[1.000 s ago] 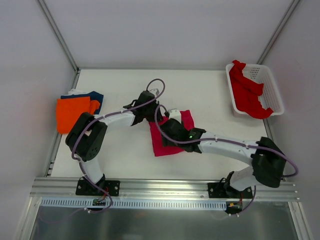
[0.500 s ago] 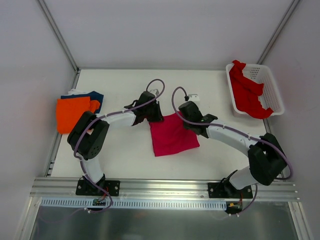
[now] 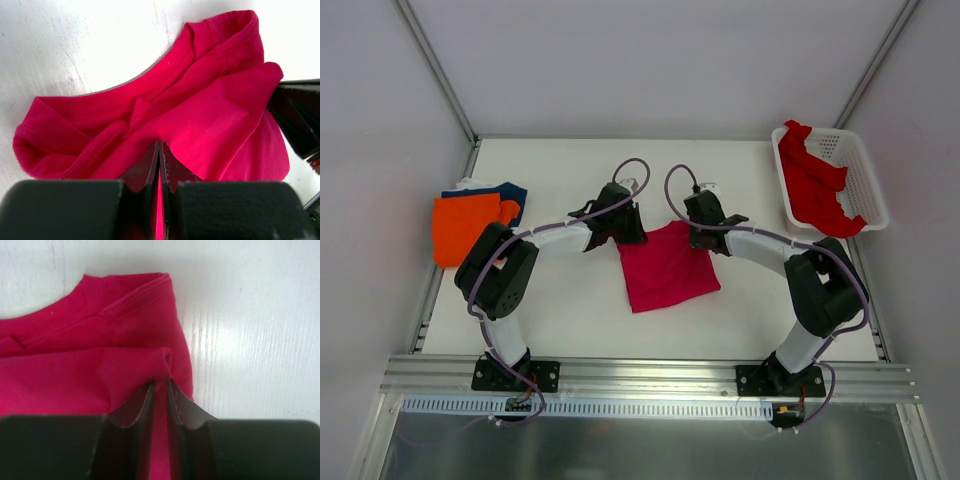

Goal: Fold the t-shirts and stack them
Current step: Fold the long partially folded tshirt into a neat square

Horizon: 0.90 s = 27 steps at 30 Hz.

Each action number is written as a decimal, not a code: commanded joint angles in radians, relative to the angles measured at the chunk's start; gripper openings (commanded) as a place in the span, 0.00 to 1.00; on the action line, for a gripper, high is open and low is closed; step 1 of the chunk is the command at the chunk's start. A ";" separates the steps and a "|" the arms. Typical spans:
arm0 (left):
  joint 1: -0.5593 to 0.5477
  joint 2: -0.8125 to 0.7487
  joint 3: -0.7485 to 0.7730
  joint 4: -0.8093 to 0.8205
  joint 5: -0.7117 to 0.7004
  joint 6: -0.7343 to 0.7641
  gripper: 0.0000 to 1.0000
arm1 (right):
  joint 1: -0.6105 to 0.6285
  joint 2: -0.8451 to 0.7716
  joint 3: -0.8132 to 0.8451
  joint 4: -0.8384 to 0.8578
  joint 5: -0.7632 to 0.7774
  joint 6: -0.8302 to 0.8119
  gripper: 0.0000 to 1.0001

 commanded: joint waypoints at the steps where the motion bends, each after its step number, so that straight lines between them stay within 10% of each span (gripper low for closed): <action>1: -0.007 -0.012 -0.005 0.005 -0.018 0.040 0.00 | -0.028 0.004 0.039 0.033 -0.020 -0.025 0.17; 19: 0.008 -0.013 -0.057 -0.006 -0.050 0.060 0.00 | -0.119 0.053 -0.001 0.054 -0.052 -0.041 0.14; 27: 0.019 -0.001 -0.048 -0.007 -0.044 0.073 0.00 | -0.119 -0.212 -0.067 0.059 -0.139 -0.028 0.14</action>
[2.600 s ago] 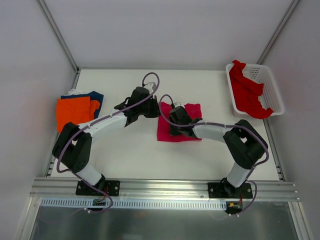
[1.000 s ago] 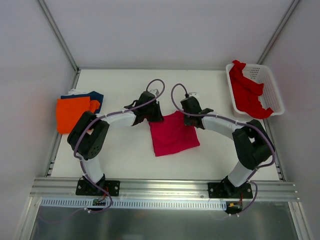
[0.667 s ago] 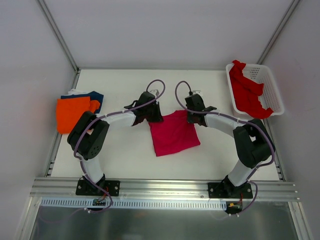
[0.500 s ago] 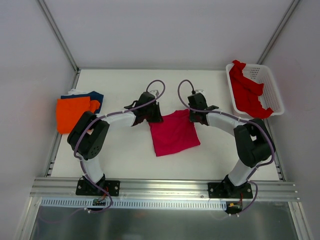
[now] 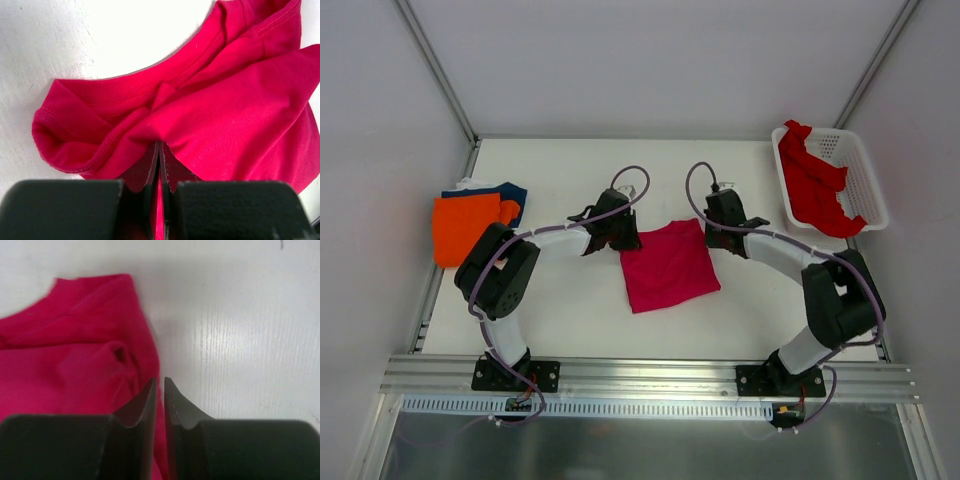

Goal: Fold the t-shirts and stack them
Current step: Fold the long partially folded tshirt into a neat square

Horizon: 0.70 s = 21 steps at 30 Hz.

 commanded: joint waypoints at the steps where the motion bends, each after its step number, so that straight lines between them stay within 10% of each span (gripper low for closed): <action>1: 0.015 0.004 0.003 -0.004 -0.010 0.026 0.00 | -0.004 -0.167 0.011 0.022 -0.102 -0.002 0.10; 21: 0.023 0.024 0.011 -0.004 -0.001 0.021 0.00 | -0.012 0.093 0.127 0.108 -0.371 0.057 0.00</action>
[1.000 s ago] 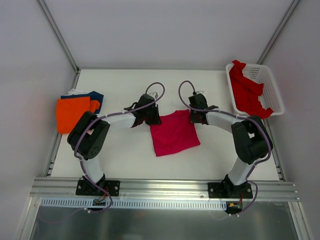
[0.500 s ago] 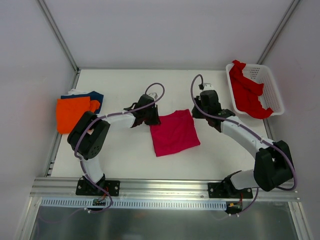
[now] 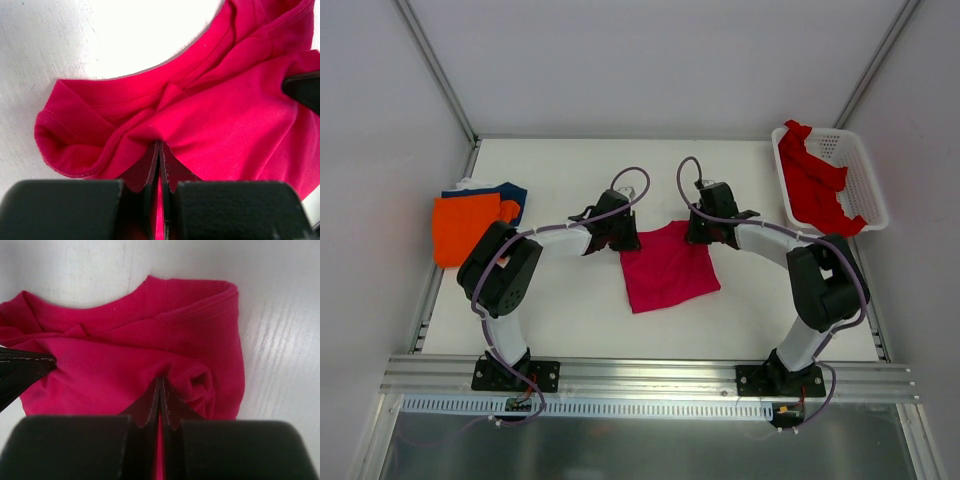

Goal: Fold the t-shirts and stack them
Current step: Fold the long partially folded tshirt into a neat square

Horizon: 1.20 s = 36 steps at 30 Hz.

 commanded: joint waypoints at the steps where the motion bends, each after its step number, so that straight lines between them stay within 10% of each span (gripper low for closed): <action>1: 0.018 0.003 0.006 -0.004 -0.002 0.023 0.00 | -0.008 0.031 0.055 0.047 -0.055 0.027 0.01; 36: 0.115 -0.054 -0.112 -0.010 -0.040 0.055 0.00 | -0.141 0.221 0.125 -0.034 0.029 -0.029 0.00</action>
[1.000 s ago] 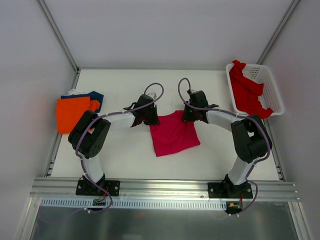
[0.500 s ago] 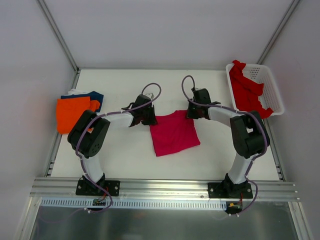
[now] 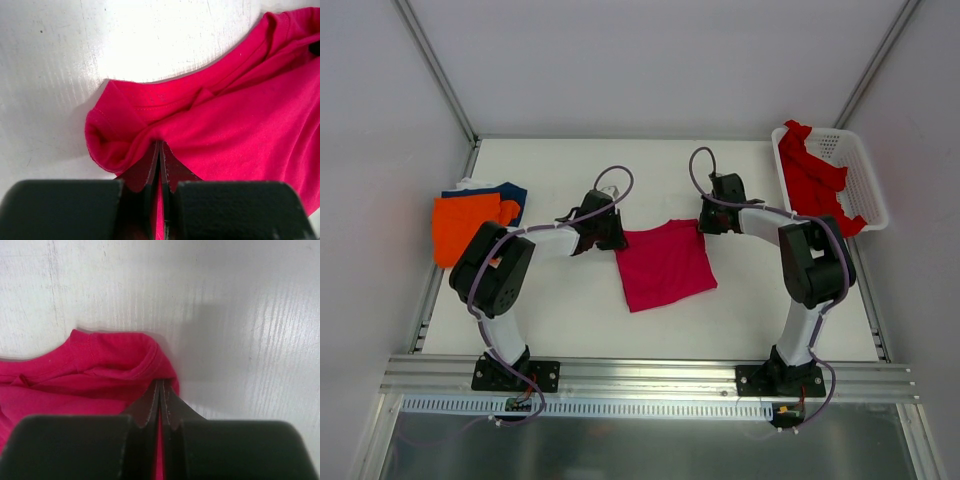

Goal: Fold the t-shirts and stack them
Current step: Fold the long partially folded tshirt into a neat square, then put the neatly folded tshirt into the corner of the board with the left arm

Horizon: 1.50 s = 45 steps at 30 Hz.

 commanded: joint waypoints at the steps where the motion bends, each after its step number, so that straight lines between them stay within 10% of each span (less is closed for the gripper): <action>1: 0.030 -0.033 -0.040 -0.063 -0.050 0.047 0.00 | -0.015 0.039 0.012 -0.038 0.039 -0.021 0.01; 9: 0.035 -0.031 0.052 -0.065 -0.047 0.067 0.00 | -0.024 0.004 0.022 -0.038 0.061 -0.027 0.00; 12: 0.035 -0.019 0.203 -0.129 -0.055 0.087 0.08 | -0.029 -0.071 0.024 -0.042 0.077 -0.039 0.17; 15: 0.033 -0.030 0.358 -0.204 -0.075 0.102 0.51 | -0.032 -0.189 0.015 -0.074 0.116 -0.062 0.59; 16: 0.033 -0.040 0.417 -0.220 -0.094 0.104 0.98 | -0.033 -0.224 0.010 -0.082 0.125 -0.070 0.67; 22: 0.030 -0.166 0.447 -0.306 -0.213 0.147 0.99 | -0.033 -0.513 -0.048 -0.193 0.157 -0.160 0.99; 25: 0.032 -0.260 0.301 -0.315 -0.150 0.084 0.99 | -0.036 -0.638 -0.126 -0.228 0.134 -0.141 0.99; 27: 0.041 -0.307 0.206 -0.266 0.129 0.024 0.99 | -0.061 -0.689 -0.186 -0.198 -0.010 -0.103 0.99; 31: 0.052 -0.387 -0.179 0.251 0.493 -0.174 0.99 | -0.107 -0.781 -0.387 0.008 -0.325 0.096 0.99; 45: 0.045 -0.551 -0.492 0.248 0.393 -0.218 0.99 | -0.145 -0.755 -0.669 0.240 -0.501 0.206 0.99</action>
